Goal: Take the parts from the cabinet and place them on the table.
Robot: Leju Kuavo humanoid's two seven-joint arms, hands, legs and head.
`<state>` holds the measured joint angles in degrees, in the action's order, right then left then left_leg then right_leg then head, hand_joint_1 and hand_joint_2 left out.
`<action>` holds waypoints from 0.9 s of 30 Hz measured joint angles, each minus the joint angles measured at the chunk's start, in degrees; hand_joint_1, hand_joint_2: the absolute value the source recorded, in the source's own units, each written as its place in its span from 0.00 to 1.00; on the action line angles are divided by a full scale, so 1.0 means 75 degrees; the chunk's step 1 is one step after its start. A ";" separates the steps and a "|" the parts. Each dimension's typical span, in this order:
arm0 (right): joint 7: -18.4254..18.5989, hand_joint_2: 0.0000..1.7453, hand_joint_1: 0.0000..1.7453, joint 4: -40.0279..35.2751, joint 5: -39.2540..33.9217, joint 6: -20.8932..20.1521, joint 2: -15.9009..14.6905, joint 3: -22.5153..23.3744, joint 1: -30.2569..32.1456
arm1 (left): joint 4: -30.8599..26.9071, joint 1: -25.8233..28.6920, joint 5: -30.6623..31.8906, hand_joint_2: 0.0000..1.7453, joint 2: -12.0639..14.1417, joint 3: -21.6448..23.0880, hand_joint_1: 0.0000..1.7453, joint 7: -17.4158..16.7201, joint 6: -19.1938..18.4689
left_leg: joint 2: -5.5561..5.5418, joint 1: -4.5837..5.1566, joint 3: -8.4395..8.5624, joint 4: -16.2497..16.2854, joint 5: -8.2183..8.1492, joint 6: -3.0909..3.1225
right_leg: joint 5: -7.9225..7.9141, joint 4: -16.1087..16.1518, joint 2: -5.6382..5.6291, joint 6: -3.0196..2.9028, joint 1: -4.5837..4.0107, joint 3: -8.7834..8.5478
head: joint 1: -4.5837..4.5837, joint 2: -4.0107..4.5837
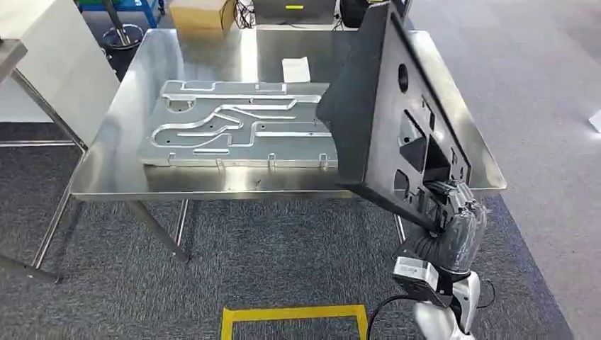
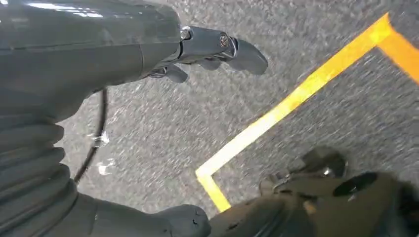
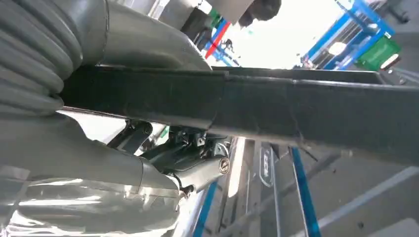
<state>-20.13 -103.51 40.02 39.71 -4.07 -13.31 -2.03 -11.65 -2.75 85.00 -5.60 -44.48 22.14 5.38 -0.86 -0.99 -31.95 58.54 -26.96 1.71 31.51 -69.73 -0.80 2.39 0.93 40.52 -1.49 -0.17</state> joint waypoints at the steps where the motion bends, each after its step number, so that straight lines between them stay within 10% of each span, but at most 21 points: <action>1: 0.0102 1.00 1.00 0.0029 0.0093 -0.0079 0.0000 0.0000 0.0013 | 0.0000 0.0007 -0.0006 1.00 0.0000 0.0000 0.00 -0.0003 0.0003 | 0.0077 0.0010 -0.0009 0.0001 -0.0003 0.0004 | 0.0193 -0.0542 0.0054 0.0016 0.0009 0.0260 | -0.0018 0.0000; 3: 0.0423 1.00 1.00 0.0123 0.0292 -0.0376 -0.0006 0.0000 0.0007 | 0.0000 0.0018 -0.0064 1.00 0.0009 -0.0012 0.00 -0.0003 0.0006 | 0.0188 0.0016 -0.0007 0.0004 -0.0005 0.0003 | 0.0054 -0.0679 0.0073 0.0018 0.0017 0.0304 | -0.0015 0.0000; 6: 0.0574 1.00 1.00 0.0224 0.0425 -0.0489 -0.0023 0.0000 -0.0019 | 0.0000 -0.0012 -0.0111 1.00 0.0009 -0.0044 0.00 0.0014 0.0006 | 0.0243 0.0035 0.0014 0.0004 -0.0011 -0.0010 | -0.0819 0.1226 0.0119 -0.0107 -0.0005 -0.0784 | -0.0014 0.0003; 27: 0.1681 1.00 1.00 0.1879 0.1579 -0.1459 -0.0542 0.0309 -0.1315 | 0.0000 -0.0101 -0.0431 1.00 0.0076 -0.0388 0.00 0.0196 -0.0259 | 0.0253 0.0077 0.0015 -0.0061 0.0026 -0.0193 | -0.0747 0.1497 0.0137 -0.0258 -0.0089 -0.0848 | 0.0000 0.0003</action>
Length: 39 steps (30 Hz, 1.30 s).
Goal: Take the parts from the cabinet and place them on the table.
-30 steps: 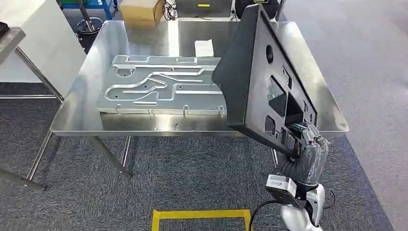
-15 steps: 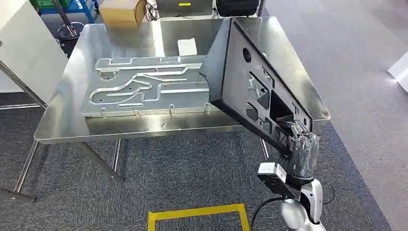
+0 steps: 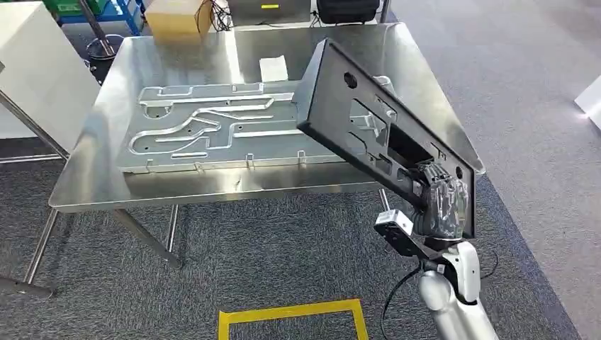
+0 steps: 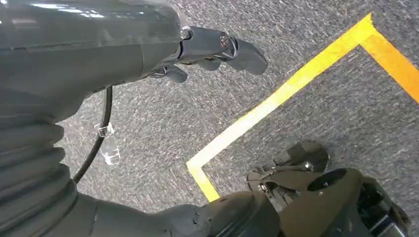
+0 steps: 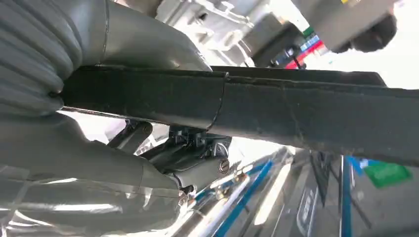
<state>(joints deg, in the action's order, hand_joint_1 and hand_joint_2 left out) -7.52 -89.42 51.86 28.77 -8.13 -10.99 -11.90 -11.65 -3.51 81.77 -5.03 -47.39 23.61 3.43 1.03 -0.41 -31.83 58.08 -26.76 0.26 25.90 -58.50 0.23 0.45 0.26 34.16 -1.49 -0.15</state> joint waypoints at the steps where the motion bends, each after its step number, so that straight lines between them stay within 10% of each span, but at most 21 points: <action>1: 0.0047 1.00 1.00 0.0178 0.0099 -0.0111 -0.0012 0.0000 -0.0162 | 0.0000 -0.0012 -0.0006 1.00 0.0006 0.0000 0.00 -0.0027 -0.0009 | 0.0000 0.0000 0.0002 0.0000 0.0001 -0.0001 | -0.0001 0.0000 0.0000 0.0001 -0.0001 0.0000 | 0.0000 -0.0003; 12: 0.1350 1.00 1.00 0.2759 0.1837 -0.1280 0.0006 -0.0825 -0.2751 | 0.0000 -0.0205 -0.0090 1.00 0.0085 -0.0096 0.00 -0.0105 -0.0440 | 0.0002 0.0009 -0.0029 0.0013 0.0034 0.0000 | -0.0034 -0.0009 0.0002 0.0015 0.0011 0.0021 | 0.0003 -0.0003; 20: 0.1973 1.00 1.00 0.5696 0.3020 -0.1362 0.0880 -0.1702 -0.5085 | 0.0000 -0.0444 -0.0006 1.00 0.0087 0.0015 0.00 -0.0175 -0.0630 | 0.0002 0.0010 -0.0033 0.0016 0.0046 -0.0003 | -0.0048 -0.0010 0.0003 0.0011 0.0001 0.0032 | -0.0003 -0.0003; 39: 0.1009 1.00 1.00 0.7969 0.3539 -0.1446 0.2116 -0.2900 -0.5415 | 0.0000 -0.0581 -0.0263 1.00 0.0105 0.0020 0.00 -0.0493 -0.0836 | -0.0007 0.0010 -0.0047 0.0014 0.0046 -0.0008 | -0.0043 -0.0011 0.0003 0.0004 -0.0008 0.0048 | 0.0000 0.0000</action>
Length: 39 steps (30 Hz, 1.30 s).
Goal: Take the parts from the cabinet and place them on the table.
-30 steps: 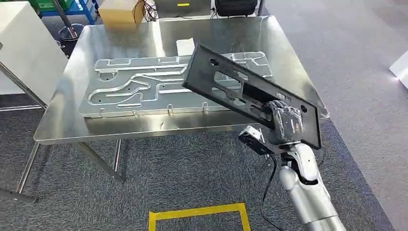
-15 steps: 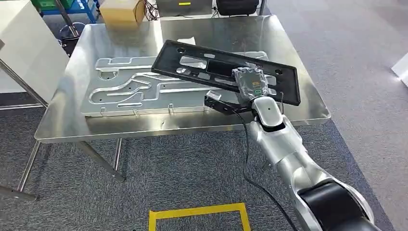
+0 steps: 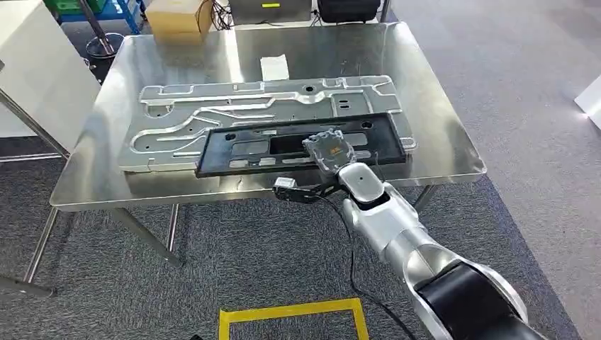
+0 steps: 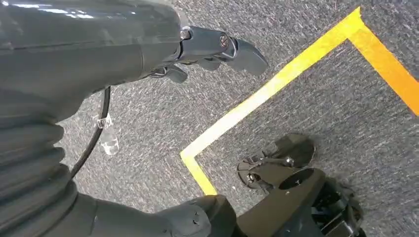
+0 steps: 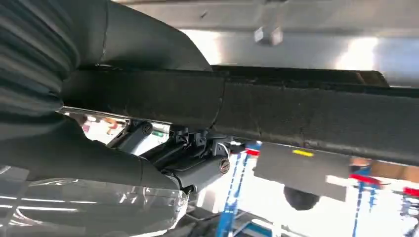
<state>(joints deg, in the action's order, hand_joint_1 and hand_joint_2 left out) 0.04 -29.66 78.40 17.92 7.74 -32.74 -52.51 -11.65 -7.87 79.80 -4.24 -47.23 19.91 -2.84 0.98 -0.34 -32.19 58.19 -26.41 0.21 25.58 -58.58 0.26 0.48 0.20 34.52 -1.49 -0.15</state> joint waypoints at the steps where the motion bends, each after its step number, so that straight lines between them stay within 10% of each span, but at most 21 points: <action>1: -0.0014 1.00 1.00 0.0023 -0.0003 0.0055 0.0052 -0.0043 0.0036 | 0.0000 -0.0004 -0.0014 1.00 0.0003 0.0000 0.00 0.0003 0.0000 | 0.0000 0.0000 0.0000 0.0000 0.0000 0.0000 | 0.0000 0.0000 0.0001 0.0000 0.0000 0.0000 | 0.0000 0.0000; 17: -0.0035 1.00 1.00 -0.0534 -0.0606 0.1280 -0.0076 -0.0026 0.0241 | 0.0000 0.0011 -0.0364 1.00 0.0061 -0.0169 0.00 0.0041 -0.0058 | 0.0001 0.0002 -0.0001 0.0005 0.0000 0.0000 | -0.0001 0.0001 -0.0001 0.0000 0.0001 0.0001 | 0.0000 -0.0003; 37: -0.0035 1.00 1.00 -0.2334 -0.0822 0.0854 -0.0437 0.0128 0.0688 | 0.0000 0.0117 -0.0478 1.00 0.0099 -0.0236 0.00 -0.0172 -0.0184 | 0.0011 -0.0037 0.0034 -0.0115 0.0077 0.0115 | -0.0053 0.0073 0.0001 0.0091 -0.0008 -0.0028 | -0.0003 0.0000; 39: -0.0035 1.00 1.00 -0.2346 -0.0816 0.0854 -0.0449 0.0128 0.0694 | 0.0000 0.0109 -0.0478 1.00 0.0090 -0.0236 0.00 -0.0172 -0.0201 | 0.0068 -0.0100 0.0100 -0.0242 0.0161 0.0166 | 0.0252 -0.0359 -0.0025 0.0153 0.0025 0.0186 | -0.0023 -0.0003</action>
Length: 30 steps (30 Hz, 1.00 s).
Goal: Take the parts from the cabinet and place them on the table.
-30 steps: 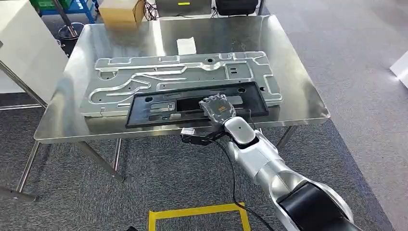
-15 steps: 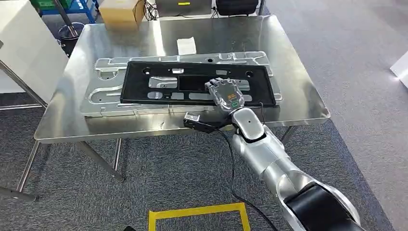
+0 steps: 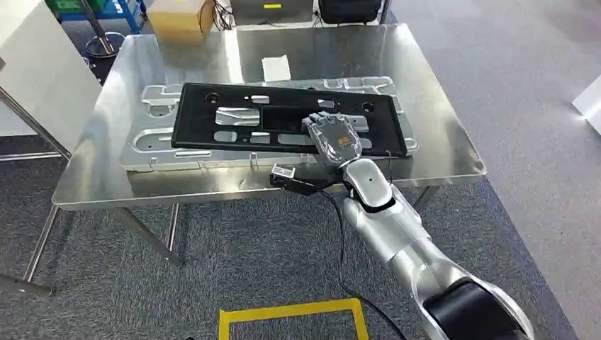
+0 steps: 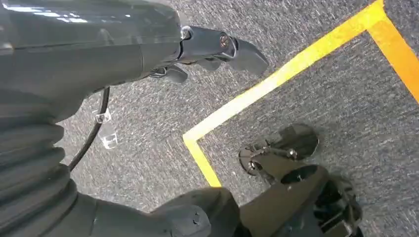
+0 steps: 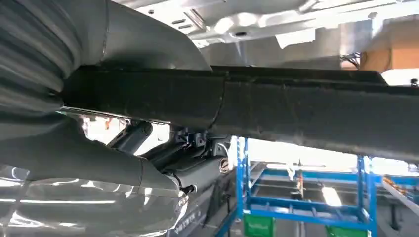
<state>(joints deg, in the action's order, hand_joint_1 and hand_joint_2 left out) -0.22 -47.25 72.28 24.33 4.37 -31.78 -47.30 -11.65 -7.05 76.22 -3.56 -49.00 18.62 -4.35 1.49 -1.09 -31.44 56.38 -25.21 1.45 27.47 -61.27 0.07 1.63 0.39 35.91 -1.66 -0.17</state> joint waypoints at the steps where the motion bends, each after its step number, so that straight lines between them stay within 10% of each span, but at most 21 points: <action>1: -0.0009 1.00 1.00 0.0000 0.0000 0.0000 -0.0009 0.0000 0.0007 | 0.0000 -0.0005 0.0000 1.00 0.0000 0.0000 0.00 0.0000 -0.0012 | 0.0007 -0.0004 -0.0007 -0.0002 0.0002 0.0002 | 0.0282 -0.0583 -0.0003 0.0032 0.0018 0.0295 | 0.0003 0.0000; 4: -0.0015 1.00 1.00 0.0023 0.0000 0.0003 -0.0047 0.0000 0.0127 | 0.0000 0.0011 0.0003 1.00 0.0000 0.0000 0.00 -0.0023 -0.0018 | 0.0004 -0.0024 -0.0006 0.0018 -0.0026 -0.0027 | 0.0558 -0.1842 0.0001 0.0129 0.0128 0.1016 | 0.0003 0.0003; 8: -0.0029 1.00 1.00 0.0046 0.0000 0.0020 -0.0070 0.0000 0.0154 | 0.0000 0.0009 0.0029 1.00 0.0003 0.0000 0.00 -0.0055 -0.0026 | -0.0009 -0.0140 0.0012 0.0198 -0.0213 -0.0276 | -0.0580 0.0212 0.0084 0.0246 0.0247 0.0169 | -0.0006 0.0000; 14: -0.0035 1.00 1.00 0.0085 0.0000 0.0041 -0.0084 -0.0009 0.0192 | -0.0003 0.0003 0.0055 1.00 0.0020 0.0000 0.00 -0.0079 -0.0032 | -0.0003 -0.0143 -0.0022 0.0291 -0.0384 -0.0559 | -0.0393 0.0240 0.0001 -0.0249 0.0142 0.0136 | 0.0047 0.0003; 18: -0.0044 1.00 1.00 0.0111 0.0000 0.0047 -0.0082 -0.0012 0.0215 | -0.0003 0.0005 0.0055 1.00 0.0023 0.0000 0.00 -0.0079 -0.0032 | -0.0120 -0.0084 -0.1125 0.2470 -0.1266 -0.0491 | -0.0307 0.0241 -0.0024 -0.0412 0.0034 0.0034 | 0.0111 0.0003; 20: -0.0047 1.00 1.00 0.0134 0.0000 0.0047 -0.0082 -0.0017 0.0265 | -0.0003 0.0026 0.0056 1.00 0.0023 0.0000 0.00 -0.0082 -0.0032 | -0.0127 -0.0041 -0.1354 0.2656 -0.1048 -0.0417 | -0.0274 0.0239 -0.0063 -0.0454 -0.0039 -0.0022 | 0.0111 0.0000; 23: -0.0052 1.00 1.00 0.0131 0.0000 0.0050 -0.0073 -0.0020 0.0271 | -0.0003 0.0024 0.0055 1.00 0.0023 0.0000 0.00 -0.0082 -0.0032 | -0.0162 0.0085 -0.0680 0.0865 0.0088 -0.0140 | -0.0205 0.0237 -0.0125 -0.0467 -0.0128 -0.0142 | 0.0108 0.0000; 24: -0.0052 1.00 1.00 0.0137 -0.0009 0.0050 -0.0073 -0.0020 0.0274 | -0.0003 0.0020 0.0055 1.00 0.0058 0.0000 0.00 -0.0082 -0.0032 | -0.0191 0.0116 -0.0521 0.0646 0.0040 -0.0023 | -0.0192 0.0235 -0.0132 -0.0452 -0.0136 -0.0150 | 0.0082 0.0003; 27: -0.0070 1.00 1.00 0.0178 -0.0009 0.0076 -0.0076 -0.0020 0.0335 | -0.0003 0.0008 0.0073 1.00 0.0035 0.0000 0.00 -0.0090 -0.0035 | -0.0199 0.0129 -0.0471 0.0385 0.0047 -0.0243 | -0.0190 0.0203 -0.0145 -0.0421 -0.0140 -0.0077 | 0.0064 0.0000; 30: -0.0076 1.00 1.00 0.0216 -0.0009 0.0079 -0.0082 -0.0023 0.0401 | -0.0003 0.0020 0.0076 1.00 0.0038 0.0000 0.00 -0.0090 -0.0035 | -0.0219 0.0147 -0.0484 0.0386 0.0048 -0.0218 | -0.0195 0.0224 -0.0133 -0.0400 -0.0121 -0.0088 | 0.0061 0.0003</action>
<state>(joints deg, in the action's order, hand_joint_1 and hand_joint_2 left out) -0.79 -45.64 72.22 24.92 3.76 -31.95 -44.30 -11.67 -6.90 76.78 -3.28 -49.00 17.94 -4.61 -0.16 0.01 -35.07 59.27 -24.85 -0.18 26.01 -59.60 -0.93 -1.37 -0.52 35.25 -1.20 -0.15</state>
